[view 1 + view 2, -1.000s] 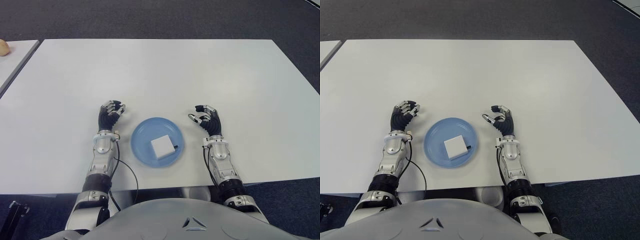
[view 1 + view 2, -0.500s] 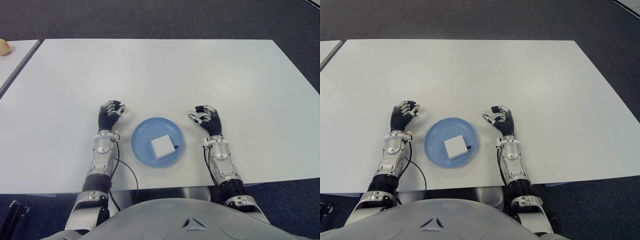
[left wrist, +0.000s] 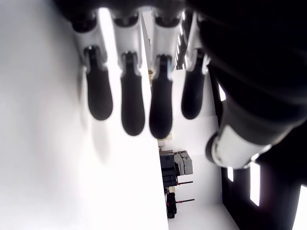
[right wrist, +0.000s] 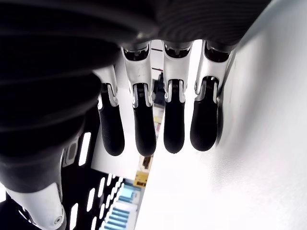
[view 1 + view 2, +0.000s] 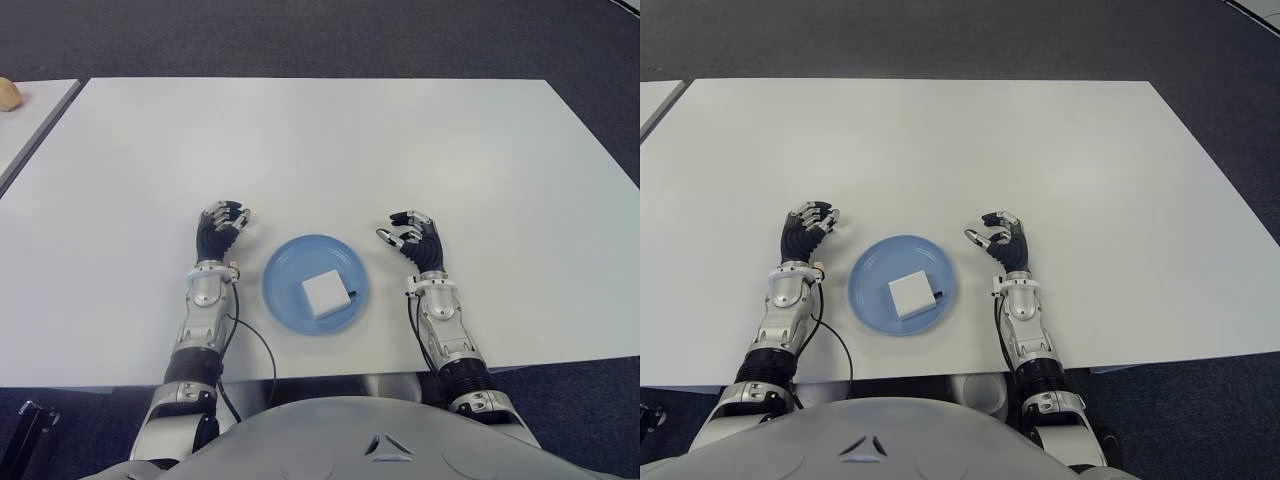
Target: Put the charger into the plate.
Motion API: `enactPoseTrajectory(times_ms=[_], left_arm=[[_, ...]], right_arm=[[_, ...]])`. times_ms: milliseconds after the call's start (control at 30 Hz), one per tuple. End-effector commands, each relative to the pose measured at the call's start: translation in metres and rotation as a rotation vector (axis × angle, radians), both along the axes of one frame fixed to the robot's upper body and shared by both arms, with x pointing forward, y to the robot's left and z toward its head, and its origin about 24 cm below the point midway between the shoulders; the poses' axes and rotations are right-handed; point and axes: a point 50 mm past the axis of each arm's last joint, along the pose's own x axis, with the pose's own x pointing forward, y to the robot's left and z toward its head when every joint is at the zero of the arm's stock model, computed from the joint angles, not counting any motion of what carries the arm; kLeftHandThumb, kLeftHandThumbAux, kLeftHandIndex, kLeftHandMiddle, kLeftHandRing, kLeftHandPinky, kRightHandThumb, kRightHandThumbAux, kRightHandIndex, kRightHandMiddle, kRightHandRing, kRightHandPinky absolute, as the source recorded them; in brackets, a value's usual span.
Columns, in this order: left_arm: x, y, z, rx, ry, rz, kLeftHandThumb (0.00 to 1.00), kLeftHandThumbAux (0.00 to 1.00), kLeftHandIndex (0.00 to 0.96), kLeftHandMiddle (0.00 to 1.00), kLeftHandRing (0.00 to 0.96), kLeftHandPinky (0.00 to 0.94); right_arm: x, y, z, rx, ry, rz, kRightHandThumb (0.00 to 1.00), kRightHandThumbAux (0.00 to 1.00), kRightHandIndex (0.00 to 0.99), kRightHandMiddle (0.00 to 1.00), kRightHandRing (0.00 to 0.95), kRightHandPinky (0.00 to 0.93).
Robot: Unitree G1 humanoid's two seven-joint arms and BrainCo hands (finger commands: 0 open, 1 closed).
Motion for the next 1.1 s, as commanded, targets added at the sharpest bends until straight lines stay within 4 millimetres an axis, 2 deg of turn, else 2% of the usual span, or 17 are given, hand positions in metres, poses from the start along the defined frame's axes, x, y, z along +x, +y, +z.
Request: enactPoseTrajectory(times_ms=[33, 1100], left_arm=[[-0.0052, 0.0014, -0.0084, 0.006, 0.054, 0.004, 0.706, 0.719, 0.428, 0.522, 0.518, 0.498], [-0.0055, 0.0033, -0.0065, 0.024, 0.038, -0.016, 0.708, 0.720, 0.428, 0.517, 0.513, 0.497]], right_arm=[[-0.0050, -0.0018, -0.0117, -0.013, 0.078, 0.002, 0.704, 0.732, 0.425, 0.498, 0.511, 0.514], [-0.0046, -0.0015, -0.0154, -0.005, 0.095, 0.010, 0.703, 0.733, 0.423, 0.476, 0.489, 0.498]])
